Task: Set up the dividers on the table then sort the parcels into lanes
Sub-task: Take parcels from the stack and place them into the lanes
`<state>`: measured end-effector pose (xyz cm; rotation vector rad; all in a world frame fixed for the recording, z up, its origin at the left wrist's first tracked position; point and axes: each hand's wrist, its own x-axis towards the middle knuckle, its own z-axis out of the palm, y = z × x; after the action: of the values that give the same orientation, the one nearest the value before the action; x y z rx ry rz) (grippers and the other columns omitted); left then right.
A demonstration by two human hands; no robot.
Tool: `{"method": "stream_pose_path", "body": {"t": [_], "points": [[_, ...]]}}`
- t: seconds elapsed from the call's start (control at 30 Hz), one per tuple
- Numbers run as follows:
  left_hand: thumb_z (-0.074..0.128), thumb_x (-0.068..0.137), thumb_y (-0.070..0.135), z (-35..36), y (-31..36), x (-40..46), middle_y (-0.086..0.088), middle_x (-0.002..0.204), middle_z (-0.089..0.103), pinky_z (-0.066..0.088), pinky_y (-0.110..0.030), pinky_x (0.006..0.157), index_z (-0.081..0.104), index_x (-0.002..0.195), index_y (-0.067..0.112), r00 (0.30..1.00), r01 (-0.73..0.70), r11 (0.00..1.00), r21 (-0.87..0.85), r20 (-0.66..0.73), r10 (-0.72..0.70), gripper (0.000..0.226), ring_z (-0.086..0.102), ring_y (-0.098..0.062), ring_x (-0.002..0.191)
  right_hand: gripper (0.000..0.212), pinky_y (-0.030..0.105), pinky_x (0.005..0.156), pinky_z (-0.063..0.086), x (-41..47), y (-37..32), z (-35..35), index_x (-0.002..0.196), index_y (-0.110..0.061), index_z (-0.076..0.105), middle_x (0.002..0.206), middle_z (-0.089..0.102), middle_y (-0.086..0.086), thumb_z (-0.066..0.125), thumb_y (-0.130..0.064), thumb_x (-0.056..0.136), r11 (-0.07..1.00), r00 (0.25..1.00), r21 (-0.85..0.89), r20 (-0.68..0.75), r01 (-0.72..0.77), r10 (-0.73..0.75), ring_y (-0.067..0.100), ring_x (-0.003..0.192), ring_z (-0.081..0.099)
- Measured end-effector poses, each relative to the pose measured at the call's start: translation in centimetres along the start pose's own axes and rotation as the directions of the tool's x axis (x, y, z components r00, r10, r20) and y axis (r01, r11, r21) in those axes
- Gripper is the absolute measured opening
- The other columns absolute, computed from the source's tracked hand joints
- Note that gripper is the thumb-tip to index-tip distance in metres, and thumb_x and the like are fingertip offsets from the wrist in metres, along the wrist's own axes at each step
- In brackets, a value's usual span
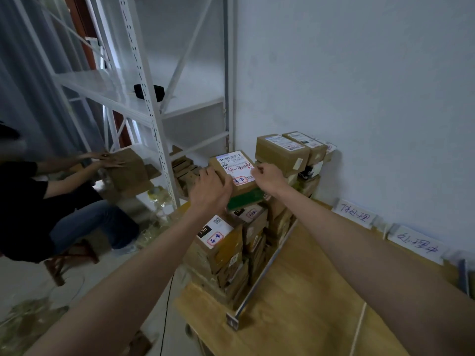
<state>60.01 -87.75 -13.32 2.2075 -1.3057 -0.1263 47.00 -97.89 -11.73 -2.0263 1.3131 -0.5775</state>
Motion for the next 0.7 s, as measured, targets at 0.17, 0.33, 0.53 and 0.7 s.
{"method": "stream_pose_path", "body": {"t": [0.17, 0.33, 0.53, 0.7], "points": [[0.036, 0.101, 0.049, -1.3, 0.5, 1.5, -0.006, 0.126, 0.048, 0.050, -0.038, 0.084, 0.037, 0.134, 0.009, 0.996, -0.068, 0.979, -0.194, 0.052, 0.079, 0.052, 0.053, -0.021, 0.102, 0.055, 0.039, 0.093, 0.052, -0.5, -1.6, -0.4, 0.129, -0.010, 0.057, 0.127, 0.056, 0.010, 0.042, -0.051, 0.097, 0.989, 0.995, 0.112, -0.019, -0.091, 0.094, 0.024, 0.107, 0.059], [0.038, 0.101, 0.048, -1.8, 0.7, 2.4, -0.008, 0.129, 0.048, 0.047, -0.036, 0.087, 0.038, 0.135, 0.009, 0.985, -0.138, 0.961, -0.241, 0.071, 0.160, 0.052, 0.048, -0.018, 0.103, 0.054, 0.047, 0.100, 0.048, -2.4, -2.3, -0.5, 0.137, -0.014, 0.043, 0.132, 0.056, 0.008, 0.039, -0.052, 0.097, 0.969, 0.985, 0.205, -0.077, -0.138, 0.157, 0.028, 0.118, 0.056], [0.034, 0.095, 0.059, -1.2, 2.4, 3.2, -0.006, 0.133, 0.054, 0.051, -0.043, 0.095, 0.039, 0.139, 0.015, 0.944, -0.245, 0.916, -0.319, 0.136, 0.300, 0.062, 0.056, -0.023, 0.115, 0.045, 0.027, 0.069, 0.044, -4.8, -1.5, -1.9, 0.114, -0.003, 0.052, 0.105, 0.058, 0.005, 0.028, -0.040, 0.106, 0.980, 0.949, 0.134, -0.260, -0.148, 0.178, 0.016, 0.085, 0.056], [0.025, 0.103, 0.047, -0.2, 5.8, 2.0, -0.004, 0.131, 0.054, 0.045, -0.044, 0.098, 0.051, 0.131, 0.019, 0.829, -0.481, 0.843, -0.240, 0.187, 0.526, 0.047, 0.052, -0.022, 0.116, 0.043, 0.030, 0.067, 0.040, -9.1, 1.7, -4.8, 0.112, -0.005, 0.054, 0.096, 0.055, 0.007, 0.027, -0.038, 0.106, 0.951, 0.860, 0.171, -0.408, -0.257, 0.306, 0.018, 0.080, 0.052]]}}
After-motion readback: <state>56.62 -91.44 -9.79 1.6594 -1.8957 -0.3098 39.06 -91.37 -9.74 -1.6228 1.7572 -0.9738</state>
